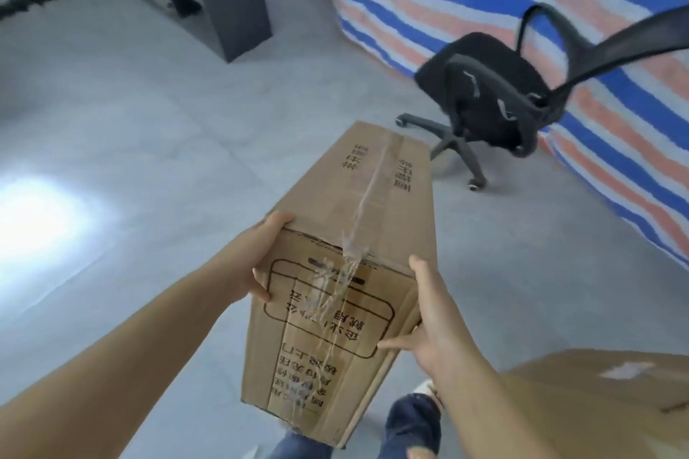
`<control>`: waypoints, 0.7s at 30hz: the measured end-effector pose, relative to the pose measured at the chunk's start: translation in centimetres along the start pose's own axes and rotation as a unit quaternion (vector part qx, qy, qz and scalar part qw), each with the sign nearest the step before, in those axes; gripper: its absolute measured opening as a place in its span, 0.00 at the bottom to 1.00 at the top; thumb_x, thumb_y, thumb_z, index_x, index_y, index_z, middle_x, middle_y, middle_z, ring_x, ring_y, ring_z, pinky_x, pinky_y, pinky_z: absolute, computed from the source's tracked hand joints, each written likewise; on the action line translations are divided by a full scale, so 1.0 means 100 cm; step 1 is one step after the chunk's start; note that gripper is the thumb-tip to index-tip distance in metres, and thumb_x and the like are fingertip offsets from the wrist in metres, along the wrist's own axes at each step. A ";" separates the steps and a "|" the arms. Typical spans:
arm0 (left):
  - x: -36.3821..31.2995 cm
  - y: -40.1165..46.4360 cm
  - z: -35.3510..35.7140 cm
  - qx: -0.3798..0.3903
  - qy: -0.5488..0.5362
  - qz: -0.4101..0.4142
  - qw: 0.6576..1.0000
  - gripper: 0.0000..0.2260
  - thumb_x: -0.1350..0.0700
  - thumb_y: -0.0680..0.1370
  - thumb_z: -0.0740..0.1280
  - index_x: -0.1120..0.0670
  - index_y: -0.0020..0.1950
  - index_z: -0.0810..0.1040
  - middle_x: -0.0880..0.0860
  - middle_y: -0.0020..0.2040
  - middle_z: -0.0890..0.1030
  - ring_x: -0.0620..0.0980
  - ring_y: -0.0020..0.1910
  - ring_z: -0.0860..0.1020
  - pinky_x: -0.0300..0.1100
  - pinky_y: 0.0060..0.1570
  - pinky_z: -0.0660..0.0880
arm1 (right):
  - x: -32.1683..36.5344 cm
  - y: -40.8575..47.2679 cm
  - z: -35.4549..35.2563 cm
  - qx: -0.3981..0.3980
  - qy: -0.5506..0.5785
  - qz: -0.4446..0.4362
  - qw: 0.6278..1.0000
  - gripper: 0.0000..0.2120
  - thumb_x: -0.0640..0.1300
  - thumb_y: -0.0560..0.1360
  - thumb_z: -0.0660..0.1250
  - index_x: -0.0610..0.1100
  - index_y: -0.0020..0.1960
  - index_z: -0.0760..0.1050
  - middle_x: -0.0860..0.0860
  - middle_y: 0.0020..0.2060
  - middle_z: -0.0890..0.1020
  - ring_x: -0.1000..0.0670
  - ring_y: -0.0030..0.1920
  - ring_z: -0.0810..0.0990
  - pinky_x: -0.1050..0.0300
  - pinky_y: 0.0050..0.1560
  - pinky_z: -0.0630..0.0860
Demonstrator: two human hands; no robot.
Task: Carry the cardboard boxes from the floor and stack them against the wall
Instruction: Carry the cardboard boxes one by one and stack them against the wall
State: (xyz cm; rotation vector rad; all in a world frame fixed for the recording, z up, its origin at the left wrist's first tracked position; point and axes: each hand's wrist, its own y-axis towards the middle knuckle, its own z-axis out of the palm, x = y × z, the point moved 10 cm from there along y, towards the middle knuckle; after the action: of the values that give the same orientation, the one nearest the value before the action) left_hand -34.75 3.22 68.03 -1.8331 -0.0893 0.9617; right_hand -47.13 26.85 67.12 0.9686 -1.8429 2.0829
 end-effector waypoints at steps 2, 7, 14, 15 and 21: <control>0.011 -0.007 -0.057 -0.039 -0.045 0.000 0.998 0.19 0.39 0.75 0.62 0.45 0.63 0.72 0.50 0.61 0.73 0.55 0.60 0.70 0.68 0.50 0.75 | -0.002 -0.005 0.052 0.028 -0.037 -0.004 0.999 0.13 0.62 0.73 0.65 0.65 0.56 0.68 0.65 0.57 0.61 0.46 0.72 0.59 0.36 0.36 0.80; 0.026 -0.030 -0.179 -0.131 -0.147 0.019 0.980 0.16 0.38 0.74 0.62 0.44 0.58 0.72 0.44 0.53 0.74 0.47 0.50 0.72 0.66 0.49 0.76 | 0.007 -0.020 0.175 0.111 -0.124 -0.032 0.986 0.04 0.59 0.74 0.65 0.66 0.47 0.71 0.66 0.57 0.61 0.47 0.72 0.58 0.31 0.41 0.78; 0.010 -0.045 -0.295 -0.207 -0.224 0.041 0.951 0.20 0.38 0.75 0.61 0.45 0.63 0.71 0.46 0.54 0.74 0.48 0.50 0.73 0.67 0.47 0.77 | 0.030 -0.032 0.329 0.250 -0.203 -0.048 0.946 0.19 0.61 0.73 0.64 0.60 0.62 0.72 0.53 0.67 0.71 0.42 0.68 0.67 0.28 0.40 0.77; 0.004 -0.043 -0.310 -0.216 -0.232 0.043 0.947 0.19 0.38 0.75 0.61 0.45 0.62 0.71 0.46 0.54 0.74 0.49 0.50 0.73 0.67 0.47 0.76 | 0.035 -0.032 0.349 0.261 -0.210 -0.049 0.941 0.19 0.61 0.73 0.64 0.60 0.63 0.72 0.51 0.67 0.71 0.41 0.67 0.67 0.29 0.39 0.78; -0.043 -0.009 -0.386 -0.262 -0.279 0.040 0.923 0.14 0.39 0.75 0.62 0.45 0.54 0.72 0.49 0.54 0.75 0.55 0.54 0.73 0.70 0.47 0.75 | 0.082 -0.009 0.463 0.313 -0.247 -0.050 0.916 0.20 0.61 0.74 0.63 0.58 0.65 0.71 0.51 0.68 0.69 0.41 0.69 0.66 0.28 0.40 0.78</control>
State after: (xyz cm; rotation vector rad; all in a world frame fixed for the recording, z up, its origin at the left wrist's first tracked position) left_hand -12.46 -27.12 77.49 -1.9831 -0.6853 1.6155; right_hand -37.22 -18.74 73.13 1.8384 -1.2296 2.5875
